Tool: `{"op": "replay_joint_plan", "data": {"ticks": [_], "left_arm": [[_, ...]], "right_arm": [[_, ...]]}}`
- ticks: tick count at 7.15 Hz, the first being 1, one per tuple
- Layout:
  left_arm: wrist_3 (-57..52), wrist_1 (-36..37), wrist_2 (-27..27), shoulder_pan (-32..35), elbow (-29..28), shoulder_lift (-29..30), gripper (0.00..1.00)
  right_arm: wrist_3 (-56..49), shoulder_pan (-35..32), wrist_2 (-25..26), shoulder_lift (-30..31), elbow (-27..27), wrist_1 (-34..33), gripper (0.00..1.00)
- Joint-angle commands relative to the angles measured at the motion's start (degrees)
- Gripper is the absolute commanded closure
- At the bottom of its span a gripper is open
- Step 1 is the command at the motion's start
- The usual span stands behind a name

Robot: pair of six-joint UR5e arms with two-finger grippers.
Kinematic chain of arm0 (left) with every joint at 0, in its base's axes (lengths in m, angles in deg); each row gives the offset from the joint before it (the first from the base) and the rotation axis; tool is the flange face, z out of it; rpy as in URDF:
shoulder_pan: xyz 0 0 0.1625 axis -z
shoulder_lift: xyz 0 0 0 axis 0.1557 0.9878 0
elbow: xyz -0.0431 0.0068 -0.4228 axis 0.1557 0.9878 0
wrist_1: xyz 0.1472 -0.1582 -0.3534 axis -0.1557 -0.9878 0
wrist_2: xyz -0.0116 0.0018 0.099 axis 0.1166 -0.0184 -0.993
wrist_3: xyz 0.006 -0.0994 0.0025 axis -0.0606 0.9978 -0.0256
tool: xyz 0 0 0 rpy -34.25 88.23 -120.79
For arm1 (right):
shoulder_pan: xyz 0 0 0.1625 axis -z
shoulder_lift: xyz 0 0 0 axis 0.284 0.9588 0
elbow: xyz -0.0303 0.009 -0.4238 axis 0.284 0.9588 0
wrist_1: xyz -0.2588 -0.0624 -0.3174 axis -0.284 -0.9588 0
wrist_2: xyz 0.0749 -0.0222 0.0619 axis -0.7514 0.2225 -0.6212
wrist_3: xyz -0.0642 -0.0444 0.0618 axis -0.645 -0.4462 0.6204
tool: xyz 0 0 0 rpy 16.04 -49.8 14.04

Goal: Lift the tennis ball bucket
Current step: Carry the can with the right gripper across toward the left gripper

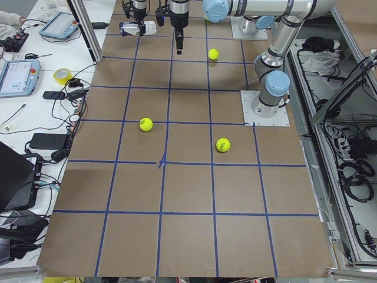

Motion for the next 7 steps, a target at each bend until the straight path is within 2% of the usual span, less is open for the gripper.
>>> {"op": "replay_joint_plan", "data": {"ticks": [1,3,5,6,7], "left_arm": [[-5.85,0.03,0.00,-3.13,-0.05,-0.33,0.00],[-10.86,0.03,0.44,-5.51,-0.05,-0.60,0.00],[-11.15,-0.06,0.27,-5.69,-0.05,-0.77,0.00],[-11.15,-0.06,0.09,-5.69,-0.05,-0.77,0.00],[-11.15,-0.06,0.09,-5.69,-0.05,-0.77,0.00]], "right_arm": [[13.96,-5.74,-0.66,-5.25,5.17,0.50,0.23],[19.35,-9.43,-0.05,-8.25,7.30,0.93,0.23],[23.92,-11.11,-0.04,-9.57,6.96,3.13,0.23],[24.55,-11.12,0.31,-9.75,6.87,3.57,0.23],[19.77,-11.12,0.92,-9.75,7.22,3.92,0.23]]}}
